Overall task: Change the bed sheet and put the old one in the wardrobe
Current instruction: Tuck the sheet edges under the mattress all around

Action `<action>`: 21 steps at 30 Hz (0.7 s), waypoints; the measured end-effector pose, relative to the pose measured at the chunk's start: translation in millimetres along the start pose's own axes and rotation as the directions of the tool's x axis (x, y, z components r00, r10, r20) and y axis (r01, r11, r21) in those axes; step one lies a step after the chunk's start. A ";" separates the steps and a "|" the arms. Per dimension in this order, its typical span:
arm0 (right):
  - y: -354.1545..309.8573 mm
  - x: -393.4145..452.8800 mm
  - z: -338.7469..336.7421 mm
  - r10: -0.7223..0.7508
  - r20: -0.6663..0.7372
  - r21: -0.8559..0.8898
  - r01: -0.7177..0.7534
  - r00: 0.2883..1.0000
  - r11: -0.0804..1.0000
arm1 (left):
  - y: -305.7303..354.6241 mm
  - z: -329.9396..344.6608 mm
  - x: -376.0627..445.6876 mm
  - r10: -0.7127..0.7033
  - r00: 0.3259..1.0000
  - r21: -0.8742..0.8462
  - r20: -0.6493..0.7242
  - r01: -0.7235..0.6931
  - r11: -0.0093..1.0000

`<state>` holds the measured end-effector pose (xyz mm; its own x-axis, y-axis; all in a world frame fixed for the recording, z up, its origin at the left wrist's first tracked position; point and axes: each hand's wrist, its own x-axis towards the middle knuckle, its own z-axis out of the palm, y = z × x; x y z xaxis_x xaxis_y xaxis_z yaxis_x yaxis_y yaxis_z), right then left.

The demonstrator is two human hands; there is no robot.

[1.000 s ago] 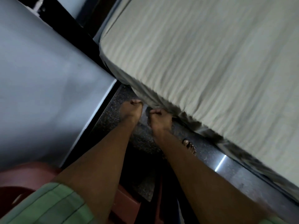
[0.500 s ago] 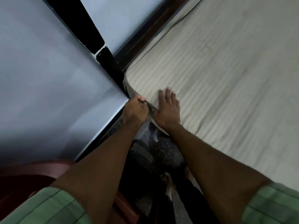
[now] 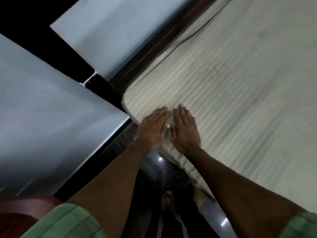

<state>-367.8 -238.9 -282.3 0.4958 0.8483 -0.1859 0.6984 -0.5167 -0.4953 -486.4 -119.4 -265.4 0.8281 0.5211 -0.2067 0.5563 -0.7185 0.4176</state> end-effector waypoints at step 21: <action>21.6 186.7 -26.4 0.016 -0.163 -0.115 -0.035 0.987 0.993 | -47.3 -17.1 111.1 -0.018 0.954 0.162 -0.300 0.070 0.984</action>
<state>-246.5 -94.8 -305.3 0.5844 0.8097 -0.0533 0.7351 -0.5561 -0.3878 -421.9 -19.7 -293.0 0.7591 0.6481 0.0609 0.6164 -0.7457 0.2530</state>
